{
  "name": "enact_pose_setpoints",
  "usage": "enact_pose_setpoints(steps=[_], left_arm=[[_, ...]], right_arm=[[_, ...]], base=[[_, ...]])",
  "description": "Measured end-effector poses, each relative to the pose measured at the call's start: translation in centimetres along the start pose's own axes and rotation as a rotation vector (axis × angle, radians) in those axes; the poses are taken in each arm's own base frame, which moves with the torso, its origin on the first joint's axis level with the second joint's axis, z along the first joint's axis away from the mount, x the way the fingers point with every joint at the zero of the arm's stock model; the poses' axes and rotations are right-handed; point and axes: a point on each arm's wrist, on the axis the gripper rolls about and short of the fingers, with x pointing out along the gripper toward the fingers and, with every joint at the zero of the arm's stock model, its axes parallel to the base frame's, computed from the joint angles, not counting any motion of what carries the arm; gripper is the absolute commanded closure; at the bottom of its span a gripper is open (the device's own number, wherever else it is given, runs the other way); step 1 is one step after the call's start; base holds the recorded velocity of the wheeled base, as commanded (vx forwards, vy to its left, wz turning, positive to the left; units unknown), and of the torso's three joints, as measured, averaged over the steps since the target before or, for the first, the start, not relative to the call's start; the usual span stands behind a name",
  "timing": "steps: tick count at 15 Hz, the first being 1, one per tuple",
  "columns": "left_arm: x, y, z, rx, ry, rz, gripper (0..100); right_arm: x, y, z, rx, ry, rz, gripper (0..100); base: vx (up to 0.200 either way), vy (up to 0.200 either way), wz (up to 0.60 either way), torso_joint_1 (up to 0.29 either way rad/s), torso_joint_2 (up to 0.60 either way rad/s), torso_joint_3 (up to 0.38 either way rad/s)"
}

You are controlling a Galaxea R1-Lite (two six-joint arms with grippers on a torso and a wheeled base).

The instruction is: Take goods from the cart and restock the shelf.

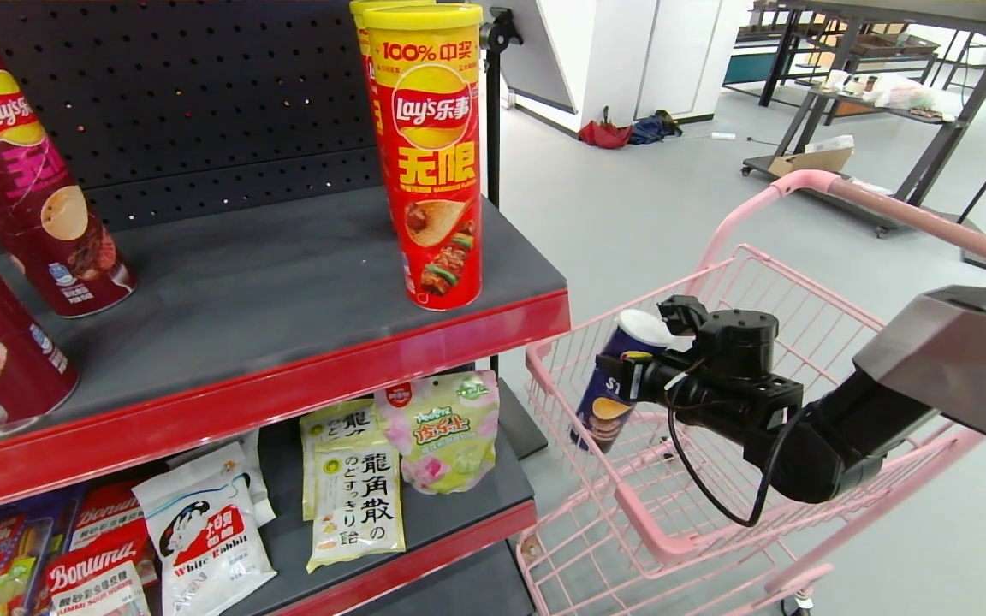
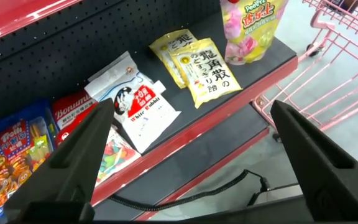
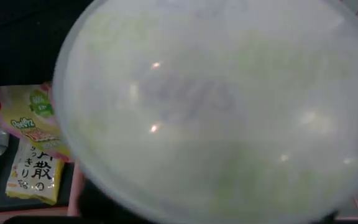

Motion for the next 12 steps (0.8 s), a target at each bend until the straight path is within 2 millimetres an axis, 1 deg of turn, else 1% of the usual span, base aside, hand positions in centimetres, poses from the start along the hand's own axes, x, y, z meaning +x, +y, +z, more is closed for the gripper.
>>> enact_pose_setpoints(steps=[4,6,7,9,12], left_arm=[[0.0,0.0,-0.3,0.0,0.001,-0.001,0],[0.0,-0.1,-0.5,0.0,-0.005,-0.003,0],[0.0,-0.1,-0.4,0.0,-0.009,-0.006,0],[0.0,-0.1,-0.4,0.0,-0.017,-0.013,0],[-0.2,-0.1,0.0,0.001,-0.044,-0.025,0]], right_arm=[[-0.2,0.0,-0.2,0.001,0.006,-0.017,100],[-0.9,0.1,0.2,-0.002,-0.001,-0.037,100],[-1.4,0.3,0.9,-0.004,-0.02,-0.038,100],[-3.3,0.9,3.0,-0.018,-0.07,-0.042,100],[-6.9,1.8,6.3,-0.046,-0.105,-0.053,100]], base=[[0.0,0.0,0.0,0.0,0.0,0.0],[0.0,0.0,0.0,0.0,0.0,0.0],[0.0,0.0,0.0,0.0,0.0,0.0],[0.0,0.0,0.0,0.0,0.0,0.0],[0.0,0.0,0.0,0.0,0.0,0.0]])
